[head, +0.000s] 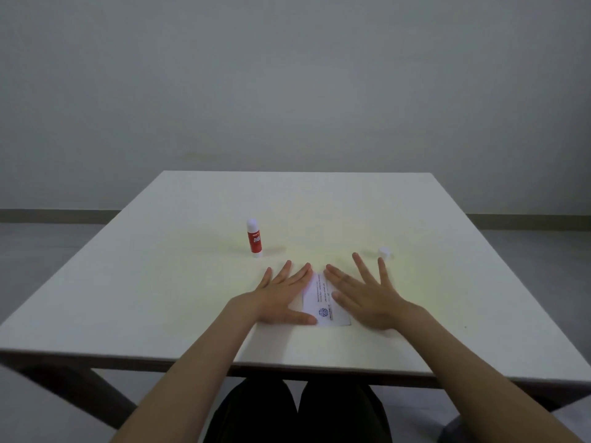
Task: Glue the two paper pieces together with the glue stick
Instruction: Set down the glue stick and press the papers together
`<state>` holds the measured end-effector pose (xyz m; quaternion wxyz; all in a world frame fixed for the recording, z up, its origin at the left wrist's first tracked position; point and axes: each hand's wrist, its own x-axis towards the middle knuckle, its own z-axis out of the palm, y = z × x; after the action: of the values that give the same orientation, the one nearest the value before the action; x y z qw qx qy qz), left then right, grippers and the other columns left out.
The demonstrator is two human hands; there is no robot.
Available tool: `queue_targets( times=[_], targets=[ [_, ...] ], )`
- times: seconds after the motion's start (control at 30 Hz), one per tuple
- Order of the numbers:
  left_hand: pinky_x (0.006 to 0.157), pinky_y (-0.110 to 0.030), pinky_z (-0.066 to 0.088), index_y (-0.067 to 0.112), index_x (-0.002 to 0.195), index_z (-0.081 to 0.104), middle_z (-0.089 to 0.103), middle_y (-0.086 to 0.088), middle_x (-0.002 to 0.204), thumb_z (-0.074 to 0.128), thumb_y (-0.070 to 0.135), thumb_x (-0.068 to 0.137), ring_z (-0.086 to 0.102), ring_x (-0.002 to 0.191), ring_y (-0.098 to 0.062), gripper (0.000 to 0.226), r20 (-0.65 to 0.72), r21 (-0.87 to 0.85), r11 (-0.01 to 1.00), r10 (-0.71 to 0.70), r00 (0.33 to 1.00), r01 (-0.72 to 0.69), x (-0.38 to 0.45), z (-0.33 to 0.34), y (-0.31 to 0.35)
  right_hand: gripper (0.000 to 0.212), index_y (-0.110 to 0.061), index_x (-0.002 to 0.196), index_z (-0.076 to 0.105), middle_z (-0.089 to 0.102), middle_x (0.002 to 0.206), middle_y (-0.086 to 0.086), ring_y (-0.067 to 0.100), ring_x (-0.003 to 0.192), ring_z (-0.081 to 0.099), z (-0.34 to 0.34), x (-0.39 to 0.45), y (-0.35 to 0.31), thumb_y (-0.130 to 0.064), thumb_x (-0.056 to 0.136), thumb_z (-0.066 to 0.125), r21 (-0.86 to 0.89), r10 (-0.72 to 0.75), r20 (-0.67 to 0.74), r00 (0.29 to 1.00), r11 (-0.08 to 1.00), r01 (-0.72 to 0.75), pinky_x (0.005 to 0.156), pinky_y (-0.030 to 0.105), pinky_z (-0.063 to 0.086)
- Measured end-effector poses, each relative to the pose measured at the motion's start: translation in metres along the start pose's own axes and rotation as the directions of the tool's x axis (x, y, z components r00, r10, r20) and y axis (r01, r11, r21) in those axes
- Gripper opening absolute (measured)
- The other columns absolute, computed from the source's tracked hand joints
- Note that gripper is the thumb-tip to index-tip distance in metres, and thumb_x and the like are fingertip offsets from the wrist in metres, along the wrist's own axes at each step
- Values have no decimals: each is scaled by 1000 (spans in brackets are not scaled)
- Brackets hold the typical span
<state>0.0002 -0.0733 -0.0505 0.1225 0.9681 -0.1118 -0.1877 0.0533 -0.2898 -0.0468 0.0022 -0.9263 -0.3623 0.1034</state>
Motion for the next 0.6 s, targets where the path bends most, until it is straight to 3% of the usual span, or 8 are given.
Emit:
queue_targets(
  times=[0.07, 0.2, 0.3, 0.4, 0.5, 0.6],
  targets=[
    [116, -47, -17, 26, 148, -17, -22, 14, 157, 45, 71, 77, -29, 142, -15, 105, -7, -7, 1000, 1, 1000, -1, 0, 0, -2, 64, -31, 148, -12, -15, 157, -17, 23, 139, -34, 1, -5, -10, -57, 93, 7, -48, -34, -35, 999, 998, 32, 110, 56, -26],
    [115, -50, -17, 25, 148, -18, -23, 14, 157, 49, 73, 74, -29, 142, -17, 110, 10, 11, 1000, 6, 1000, -6, 2, 0, -3, 73, -34, 147, -12, -19, 153, -23, 18, 138, -37, 27, -31, -35, -68, 83, -7, -77, -293, -55, 955, 955, 288, 104, 49, -36],
    [115, -48, -18, 26, 148, -18, -22, 16, 157, 50, 74, 72, -29, 142, -16, 113, 1, -2, 1000, -2, 1000, 2, 2, 0, -3, 61, -39, 144, -19, -21, 152, -26, 18, 139, -36, 17, -28, -16, -60, 90, 2, -55, -205, -34, 978, 978, 203, 108, 51, -31],
    [116, -49, -18, 27, 148, -18, -23, 17, 156, 51, 74, 71, -30, 142, -15, 113, -6, -18, 1000, -2, 1000, 2, 1, 1, -3, 61, -34, 145, -18, -20, 155, -21, 20, 140, -32, 4, -23, -4, -54, 95, 10, -43, -75, -9, 997, 996, 74, 113, 54, -22],
    [115, -48, -18, 27, 148, -18, -23, 17, 156, 51, 74, 71, -30, 142, -15, 113, -8, -15, 1000, 1, 1000, -2, 1, 1, -3, 69, -32, 146, -18, -21, 156, -18, 18, 139, -36, 13, -35, -16, -63, 90, 6, -64, -150, -39, 988, 987, 148, 112, 51, -26],
    [115, -48, -19, 26, 147, -18, -23, 16, 157, 51, 74, 71, -30, 141, -15, 113, -7, -14, 1000, 5, 1000, -5, 2, 1, -4, 68, -40, 144, -19, -22, 154, -24, 10, 137, -39, 23, -46, -20, -69, 85, -1, -36, -288, -24, 957, 957, 287, 106, 45, -34]
  ],
)
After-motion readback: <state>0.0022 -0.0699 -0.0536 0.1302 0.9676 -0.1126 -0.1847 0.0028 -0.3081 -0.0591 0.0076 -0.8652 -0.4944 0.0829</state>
